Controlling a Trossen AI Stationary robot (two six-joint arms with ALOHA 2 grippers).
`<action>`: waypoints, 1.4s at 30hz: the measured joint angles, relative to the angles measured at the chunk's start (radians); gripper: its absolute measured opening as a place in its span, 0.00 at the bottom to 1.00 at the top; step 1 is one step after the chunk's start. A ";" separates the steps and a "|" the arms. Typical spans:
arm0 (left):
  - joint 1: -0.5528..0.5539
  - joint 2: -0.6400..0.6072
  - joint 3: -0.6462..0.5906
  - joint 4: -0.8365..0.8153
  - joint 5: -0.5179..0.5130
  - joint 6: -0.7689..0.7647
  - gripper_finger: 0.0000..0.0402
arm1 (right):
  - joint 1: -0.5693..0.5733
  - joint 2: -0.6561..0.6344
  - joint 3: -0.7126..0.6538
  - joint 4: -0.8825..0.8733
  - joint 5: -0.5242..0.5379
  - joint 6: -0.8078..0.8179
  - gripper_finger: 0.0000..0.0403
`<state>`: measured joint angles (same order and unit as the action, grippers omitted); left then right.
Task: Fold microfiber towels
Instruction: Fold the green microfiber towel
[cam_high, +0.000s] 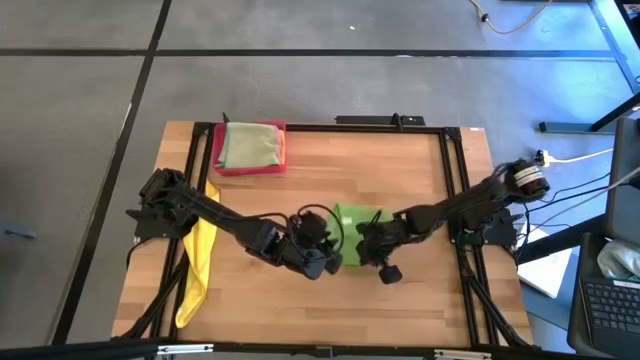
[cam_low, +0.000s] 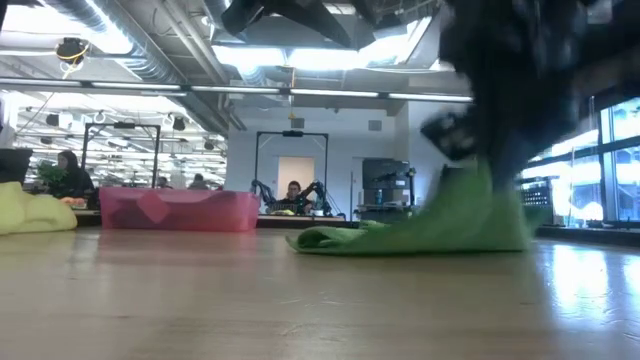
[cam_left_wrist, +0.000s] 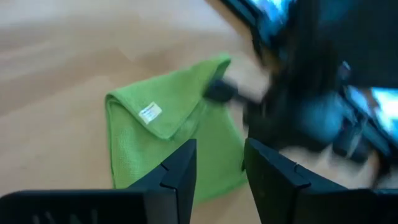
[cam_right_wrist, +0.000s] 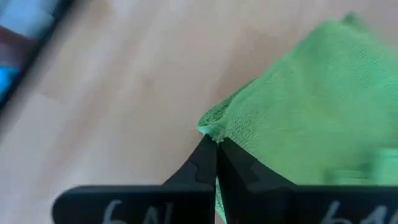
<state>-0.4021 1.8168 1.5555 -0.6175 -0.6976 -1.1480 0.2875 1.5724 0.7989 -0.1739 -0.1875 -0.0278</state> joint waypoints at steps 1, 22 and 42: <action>-0.004 0.000 0.000 0.001 0.042 0.040 0.31 | -0.007 -0.024 0.015 -0.015 -0.037 0.008 0.01; -0.050 -0.002 0.000 -0.011 0.229 0.421 0.31 | -0.201 -0.192 0.219 -0.268 -0.162 0.075 0.01; -0.032 -0.118 0.000 -0.330 0.058 0.557 0.31 | -0.226 -0.194 0.481 -0.469 -0.234 -0.027 0.01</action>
<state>-0.4344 1.6992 1.5551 -0.9474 -0.6398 -0.5907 0.0616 1.3785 1.2797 -0.6424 -0.4213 -0.0545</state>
